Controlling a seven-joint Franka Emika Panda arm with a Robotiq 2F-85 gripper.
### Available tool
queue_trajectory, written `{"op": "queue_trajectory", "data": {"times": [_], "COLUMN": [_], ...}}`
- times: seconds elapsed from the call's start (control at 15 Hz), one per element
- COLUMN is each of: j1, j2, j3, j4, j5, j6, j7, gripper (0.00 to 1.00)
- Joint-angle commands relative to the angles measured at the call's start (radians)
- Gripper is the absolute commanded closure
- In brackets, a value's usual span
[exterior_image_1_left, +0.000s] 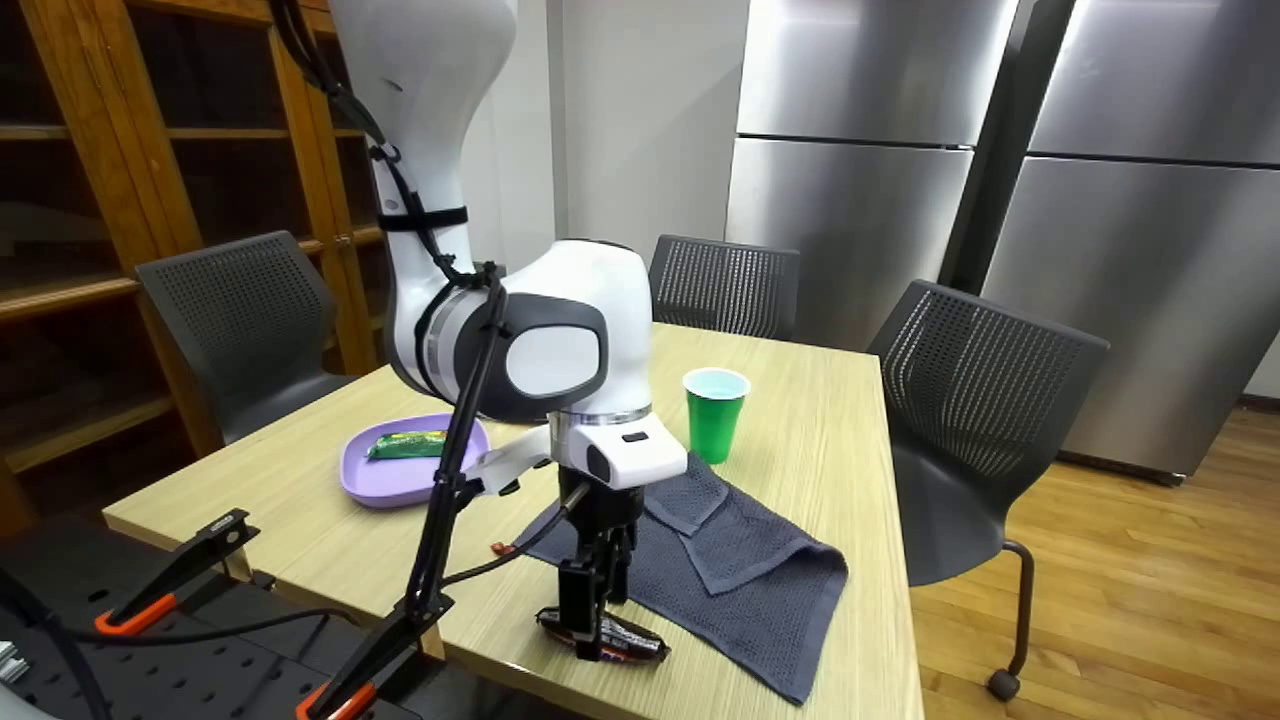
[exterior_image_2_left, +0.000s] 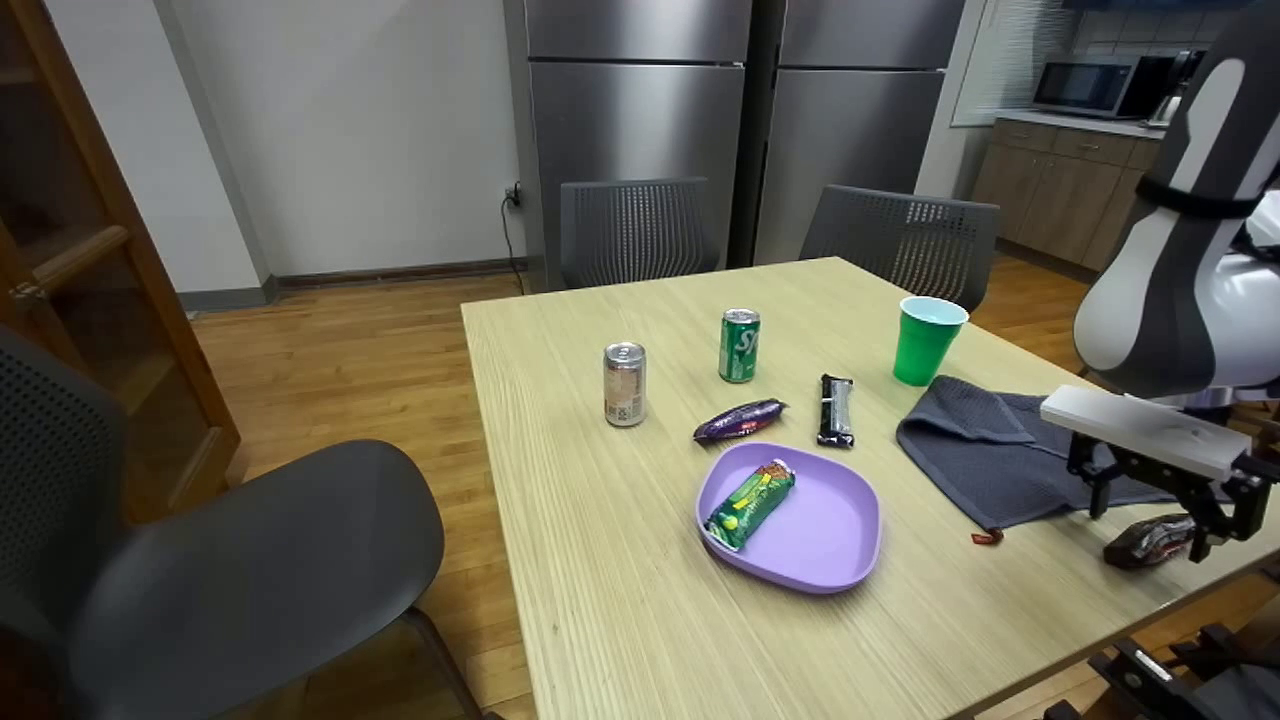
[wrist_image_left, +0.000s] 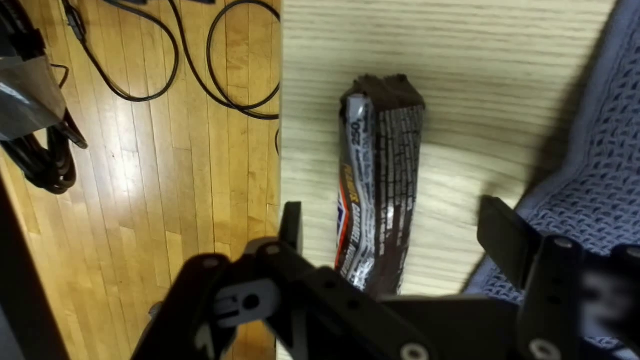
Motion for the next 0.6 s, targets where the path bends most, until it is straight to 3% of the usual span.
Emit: {"op": "queue_trajectory", "data": {"times": [0.0,0.4,0.53], "j1": [0.000,0.023,0.030], "j2": [0.006,-0.007,-0.015], "j3": [-0.006,-0.031,-0.038], "j4": [0.009,-0.004,-0.012], "j5": [0.028,0.024,0.023], "j6": [0.004,0.007,0.007], "j7": [-0.041,-0.037,-0.038], "gripper": [0.42,0.89,1.00]}}
